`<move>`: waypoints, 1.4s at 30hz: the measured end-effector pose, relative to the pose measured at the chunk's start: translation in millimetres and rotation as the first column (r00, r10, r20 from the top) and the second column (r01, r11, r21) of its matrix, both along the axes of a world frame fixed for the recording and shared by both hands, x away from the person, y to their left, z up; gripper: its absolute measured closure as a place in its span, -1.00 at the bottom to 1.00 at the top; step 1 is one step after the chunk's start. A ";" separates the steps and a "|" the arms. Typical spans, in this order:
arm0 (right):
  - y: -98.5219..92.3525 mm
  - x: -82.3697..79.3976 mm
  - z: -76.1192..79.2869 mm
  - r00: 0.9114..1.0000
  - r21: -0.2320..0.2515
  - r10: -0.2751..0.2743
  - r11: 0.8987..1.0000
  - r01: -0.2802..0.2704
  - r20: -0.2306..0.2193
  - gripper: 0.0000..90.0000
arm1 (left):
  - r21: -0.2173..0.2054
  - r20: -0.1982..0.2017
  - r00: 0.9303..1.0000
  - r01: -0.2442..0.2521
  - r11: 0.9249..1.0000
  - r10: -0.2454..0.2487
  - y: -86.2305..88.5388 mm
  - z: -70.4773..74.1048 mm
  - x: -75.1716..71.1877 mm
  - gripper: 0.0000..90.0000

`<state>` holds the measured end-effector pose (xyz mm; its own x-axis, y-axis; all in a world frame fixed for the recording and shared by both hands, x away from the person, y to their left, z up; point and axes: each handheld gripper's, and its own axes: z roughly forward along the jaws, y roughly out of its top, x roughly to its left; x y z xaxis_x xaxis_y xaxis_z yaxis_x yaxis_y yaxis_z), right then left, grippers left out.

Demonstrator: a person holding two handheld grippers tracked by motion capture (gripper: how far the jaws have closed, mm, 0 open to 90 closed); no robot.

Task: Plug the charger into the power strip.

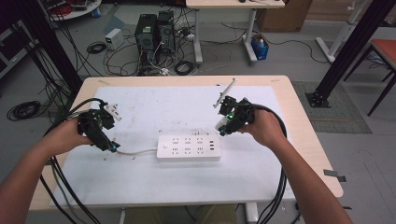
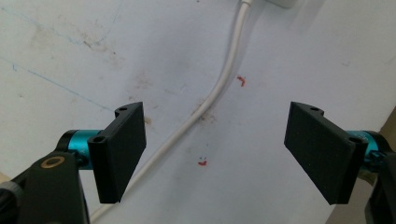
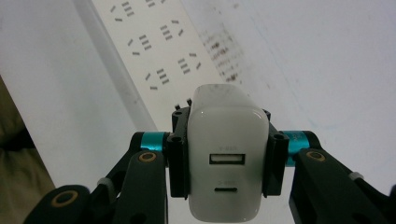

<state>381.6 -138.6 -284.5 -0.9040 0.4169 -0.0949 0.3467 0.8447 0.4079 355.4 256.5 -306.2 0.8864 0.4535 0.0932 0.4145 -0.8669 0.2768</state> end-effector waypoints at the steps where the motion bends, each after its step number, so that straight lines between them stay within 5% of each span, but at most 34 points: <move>1: 10.3 6.0 -2.4 1.000 -0.004 0.028 1.000 -0.028 0.000 0.38 | 0.004 0.000 1.000 0.007 1.000 -0.007 0.7 -0.5 0.1 -0.54; 5: 20.1 11.6 -8.5 0.998 -0.020 0.067 0.998 -0.068 -0.021 0.38 | 0.003 0.002 1.000 0.020 1.000 -0.020 0.2 -1.2 0.8 -0.54; 15: 67.9 21.2 -47.2 0.965 -0.149 0.249 0.954 -0.259 -0.086 0.38 | 0.008 0.035 0.998 0.043 0.999 -0.043 -8.2 -3.4 0.1 -0.54; 19: 75.3 22.8 -59.5 0.956 -0.199 0.278 0.936 -0.292 -0.096 0.38 | 0.011 0.039 0.998 0.041 0.999 -0.041 -8.6 -3.9 -0.7 -0.54; 36: 91.2 32.6 -73.7 0.927 -0.268 0.342 0.889 -0.372 -0.151 0.38 | 0.006 0.028 0.999 0.038 0.999 -0.038 -6.7 -15.3 -0.4 -0.54; 39: 99.2 32.2 -74.6 0.922 -0.305 0.353 0.870 -0.387 -0.162 0.39 | 0.008 0.026 0.999 0.041 0.999 -0.041 -7.7 -15.9 -0.2 -0.54; 41: 104.5 28.1 -82.5 0.912 -0.359 0.383 0.838 -0.411 -0.150 0.39 | 0.005 0.026 0.999 0.039 0.999 -0.039 -8.0 -16.2 -0.8 -0.54; 42: 105.9 27.8 -82.5 0.912 -0.355 0.383 0.840 -0.411 -0.148 0.39 | 0.007 0.024 0.999 0.042 0.999 -0.042 -7.8 -16.1 -1.0 -0.54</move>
<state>409.4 -32.8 -367.0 -0.9943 -0.0326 -0.1014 -0.0353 0.9991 0.0253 354.4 248.7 -322.3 0.9018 0.4157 0.1177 0.3712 -0.8850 0.2811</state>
